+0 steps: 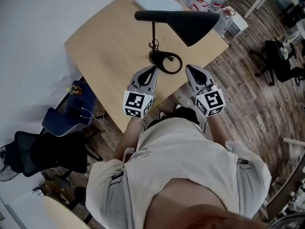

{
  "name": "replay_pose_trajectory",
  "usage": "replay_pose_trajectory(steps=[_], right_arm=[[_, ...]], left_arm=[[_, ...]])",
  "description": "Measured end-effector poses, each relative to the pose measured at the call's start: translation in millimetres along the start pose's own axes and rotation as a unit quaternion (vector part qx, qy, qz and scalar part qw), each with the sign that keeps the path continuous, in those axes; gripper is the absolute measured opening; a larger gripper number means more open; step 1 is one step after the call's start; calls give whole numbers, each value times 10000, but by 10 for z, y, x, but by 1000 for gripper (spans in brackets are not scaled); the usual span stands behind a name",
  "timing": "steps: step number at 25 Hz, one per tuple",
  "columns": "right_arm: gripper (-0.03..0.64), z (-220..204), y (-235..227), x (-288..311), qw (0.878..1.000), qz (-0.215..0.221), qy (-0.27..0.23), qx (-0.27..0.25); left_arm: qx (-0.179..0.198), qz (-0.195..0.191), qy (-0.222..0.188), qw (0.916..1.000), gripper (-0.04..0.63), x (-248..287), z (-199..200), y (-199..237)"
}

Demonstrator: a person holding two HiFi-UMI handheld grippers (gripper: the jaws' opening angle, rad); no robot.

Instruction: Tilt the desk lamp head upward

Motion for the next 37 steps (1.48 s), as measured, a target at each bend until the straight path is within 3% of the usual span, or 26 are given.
replay_pose_trajectory(steps=[7,17,37], right_arm=[[-6,-72,151,31,9998,170,32,-23],[-6,-104,206,100,9992,355,164,-16],[-6,-90,125,254,9990,431,123,5]], left_arm=[[176,75,-47,9998,15,-105,-66,45],[-9,69,-108,9999,17,-165,-122,71],[-32,-84,-203,9998,17,-22,-88,155]])
Point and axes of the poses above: the fingertips, and each gripper's own axes: x forward along the fingers, y to its left, z out of its top, the point moved 10 cm from there along -x, backward along the fingers, and after that the axes turned 3 degrees about x, right-handed, at the moved point
